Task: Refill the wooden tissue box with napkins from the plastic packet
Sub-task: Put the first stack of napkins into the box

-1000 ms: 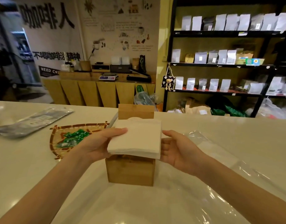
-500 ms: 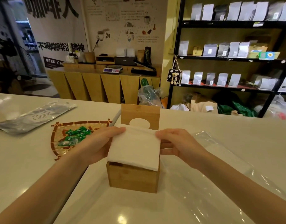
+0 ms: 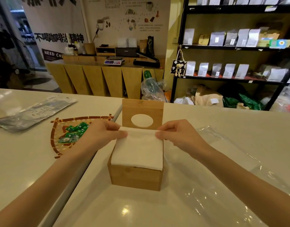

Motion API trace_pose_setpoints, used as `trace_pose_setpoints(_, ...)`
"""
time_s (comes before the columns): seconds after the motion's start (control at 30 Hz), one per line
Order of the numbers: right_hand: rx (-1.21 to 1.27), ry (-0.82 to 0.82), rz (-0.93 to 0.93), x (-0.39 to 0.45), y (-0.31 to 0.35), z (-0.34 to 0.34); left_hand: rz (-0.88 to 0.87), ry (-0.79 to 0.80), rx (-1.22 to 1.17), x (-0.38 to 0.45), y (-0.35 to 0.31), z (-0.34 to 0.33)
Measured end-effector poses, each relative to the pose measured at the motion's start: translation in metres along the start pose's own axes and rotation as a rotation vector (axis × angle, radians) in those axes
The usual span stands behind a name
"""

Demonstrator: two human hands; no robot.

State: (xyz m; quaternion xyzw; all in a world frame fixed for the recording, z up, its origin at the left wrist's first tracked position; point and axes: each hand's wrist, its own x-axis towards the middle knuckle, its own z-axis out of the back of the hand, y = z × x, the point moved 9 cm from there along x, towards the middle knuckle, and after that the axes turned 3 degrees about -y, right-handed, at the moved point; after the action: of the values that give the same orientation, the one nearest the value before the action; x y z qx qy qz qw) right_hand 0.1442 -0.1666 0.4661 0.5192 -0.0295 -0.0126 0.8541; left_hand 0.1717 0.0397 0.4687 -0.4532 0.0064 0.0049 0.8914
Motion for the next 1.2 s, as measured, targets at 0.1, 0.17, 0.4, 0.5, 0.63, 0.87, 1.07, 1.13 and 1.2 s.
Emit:
trace_pose_setpoints(0.1, -0.065, -0.026, 0.021, 0.001, -0.001, -0.003, -0.083, 0.003, 0.146, 0.002, -0.005, -0.004)
trace_pose_setpoints(0.17, -0.141, -0.032, 0.045, 0.0, 0.001, -0.005, -0.113, 0.002, 0.25, 0.002, -0.008, -0.006)
trace_pose_setpoints(0.4, -0.579, -0.039, 0.191, -0.007, 0.025, -0.017, -0.281, -0.037, 0.578, -0.005, -0.027, -0.012)
trace_pose_setpoints(0.5, -0.713, -0.02, 0.23, -0.009, 0.032, -0.025, -0.284, -0.016, 0.691, -0.003, -0.026, -0.015)
trace_pose_setpoints(0.63, -0.845, 0.029, 0.243, -0.009, 0.033, -0.036, -0.21, 0.052, 0.807, 0.002, -0.019, -0.023)
trace_pose_setpoints(0.87, -1.146, -0.008, 0.165, -0.008, 0.027, -0.05, -0.115, 0.099, 0.892, 0.007, -0.007, -0.037)
trace_pose_setpoints(1.07, -1.181, 0.033, 0.134, -0.01, 0.029, -0.053, -0.109, 0.116, 0.987, 0.01, 0.001, -0.047)
trace_pose_setpoints(1.13, -1.174, 0.051, 0.114, -0.008, 0.028, -0.055, -0.114, 0.107, 1.031, 0.011, 0.002, -0.05)
trace_pose_setpoints(1.2, -1.156, 0.06, 0.091, -0.006, 0.026, -0.057, -0.116, 0.087, 1.072, 0.012, 0.002, -0.051)
